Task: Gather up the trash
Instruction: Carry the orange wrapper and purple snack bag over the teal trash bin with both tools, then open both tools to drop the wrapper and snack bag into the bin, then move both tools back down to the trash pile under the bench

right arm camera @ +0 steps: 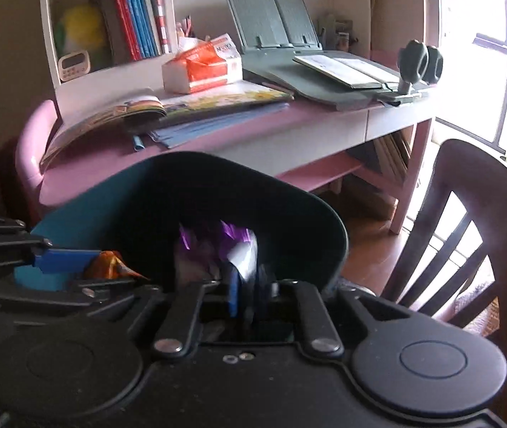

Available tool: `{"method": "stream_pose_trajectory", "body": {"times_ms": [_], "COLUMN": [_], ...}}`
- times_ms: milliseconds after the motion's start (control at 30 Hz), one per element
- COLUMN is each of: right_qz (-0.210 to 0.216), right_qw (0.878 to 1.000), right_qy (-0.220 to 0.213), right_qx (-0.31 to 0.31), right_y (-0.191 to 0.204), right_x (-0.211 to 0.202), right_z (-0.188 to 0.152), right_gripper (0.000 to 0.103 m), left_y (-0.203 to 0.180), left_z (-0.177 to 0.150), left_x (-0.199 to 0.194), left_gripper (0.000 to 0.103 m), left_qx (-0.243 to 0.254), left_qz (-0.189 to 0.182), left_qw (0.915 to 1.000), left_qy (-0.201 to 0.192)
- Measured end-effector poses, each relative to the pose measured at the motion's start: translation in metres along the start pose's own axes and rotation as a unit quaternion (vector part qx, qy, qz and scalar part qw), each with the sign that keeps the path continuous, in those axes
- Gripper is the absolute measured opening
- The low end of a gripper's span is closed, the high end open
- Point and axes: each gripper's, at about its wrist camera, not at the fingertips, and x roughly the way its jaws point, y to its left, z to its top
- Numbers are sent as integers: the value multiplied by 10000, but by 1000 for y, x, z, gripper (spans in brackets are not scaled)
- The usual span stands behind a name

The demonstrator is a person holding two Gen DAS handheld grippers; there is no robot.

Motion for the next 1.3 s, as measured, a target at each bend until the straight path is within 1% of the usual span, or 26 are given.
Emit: {"method": "stream_pose_trajectory", "body": {"times_ms": [133,167,200,233,267,333,567,600,667,700,800,900,1000,1133,1233,1300], "right_qz": [2,7,-22,-71,-102,-177,-29,1,81,120,244,373,546,734,844,958], "right_qw": [10000,10000,9999,9998,9997,9992,9990,9988,9985,9983,9975,9964,9945,9915,9904,9890], "right_qy": [-24,-38,-62,-111,-178,-264,-389,-419,-467,-491,-548,-595,-667,-763,-748,-725], "right_qx": [-51,-66,-92,-120,-140,-224,-226,-243,-281,-296,-381,-480,-602,-751,-805,-857], "right_y": [-2,-3,-3,-2,-2,-1,3,5,10,13,24,38,54,77,93,106], "right_x": [-9,-11,-14,-17,-20,-26,-51,-56,-66,-70,-84,-97,-109,-125,-131,-134], "right_z": [-1,-1,-2,-2,-4,-5,-11,-11,-12,-12,-15,-19,-24,-33,-38,-43], "right_gripper": [16,21,32,39,48,47,49,49,50,50,52,56,58,59,59,60], "left_y": [-1,-2,-4,-6,-6,-6,1,2,7,11,21,32,43,58,69,75], "left_z": [-1,-1,-1,-2,-2,-4,-15,-17,-24,-26,-39,-53,-69,-95,-115,-130], "left_x": [8,8,8,8,8,2,-29,-35,-47,-52,-73,-94,-116,-142,-161,-172], "left_gripper": [30,30,32,41,56,67,67,68,74,75,76,81,82,83,84,88], "left_qx": [11,52,97,122,118,93,-107,-127,-163,-187,-306,-461,-587,-800,-921,-975], "left_qz": [-126,-119,-85,-67,-67,-75,-3,59,167,210,295,388,433,580,672,757], "left_qw": [9998,9998,9999,9999,9999,9999,9996,9995,9991,9988,9979,9964,9948,9921,9899,9884], "left_qy": [127,117,99,87,72,-28,-249,-280,-360,-390,-496,-592,-707,-768,-845,-887]}}
